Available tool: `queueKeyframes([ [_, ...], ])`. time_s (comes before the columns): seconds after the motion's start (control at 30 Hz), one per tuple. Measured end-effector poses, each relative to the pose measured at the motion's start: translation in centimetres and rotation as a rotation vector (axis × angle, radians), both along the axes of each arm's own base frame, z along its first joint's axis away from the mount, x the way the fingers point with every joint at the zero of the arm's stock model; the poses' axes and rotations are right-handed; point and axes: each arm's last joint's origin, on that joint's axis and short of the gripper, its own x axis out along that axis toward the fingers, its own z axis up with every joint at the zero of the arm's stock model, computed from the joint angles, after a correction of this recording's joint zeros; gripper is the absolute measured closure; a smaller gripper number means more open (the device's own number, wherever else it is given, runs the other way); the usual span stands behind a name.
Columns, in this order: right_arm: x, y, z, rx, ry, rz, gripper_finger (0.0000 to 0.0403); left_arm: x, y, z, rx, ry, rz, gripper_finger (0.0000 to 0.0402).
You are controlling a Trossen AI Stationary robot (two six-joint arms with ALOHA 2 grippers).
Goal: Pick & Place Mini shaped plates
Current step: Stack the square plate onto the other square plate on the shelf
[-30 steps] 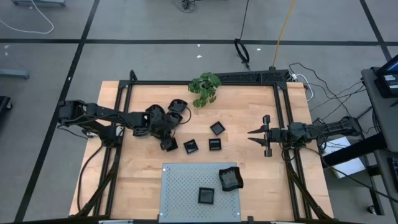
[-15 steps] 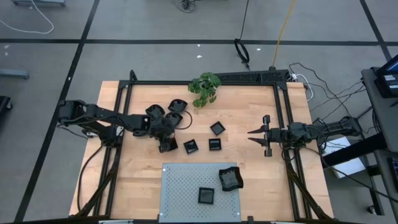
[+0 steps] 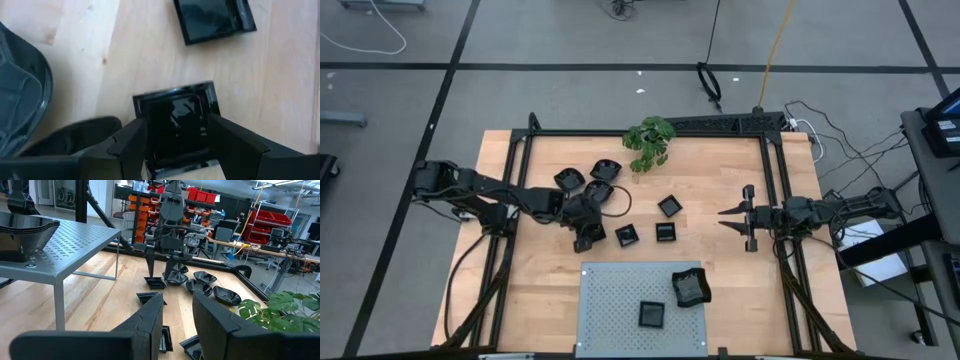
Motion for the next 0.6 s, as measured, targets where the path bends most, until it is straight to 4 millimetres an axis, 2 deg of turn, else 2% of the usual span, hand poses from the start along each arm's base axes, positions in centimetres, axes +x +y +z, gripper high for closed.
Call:
queueKeyframes([
  [0.6,0.00,0.00,0.00,0.000,0.000,0.000,0.0307,-0.68,0.35,-0.99,-0.034,0.014,0.046,0.0188],
])
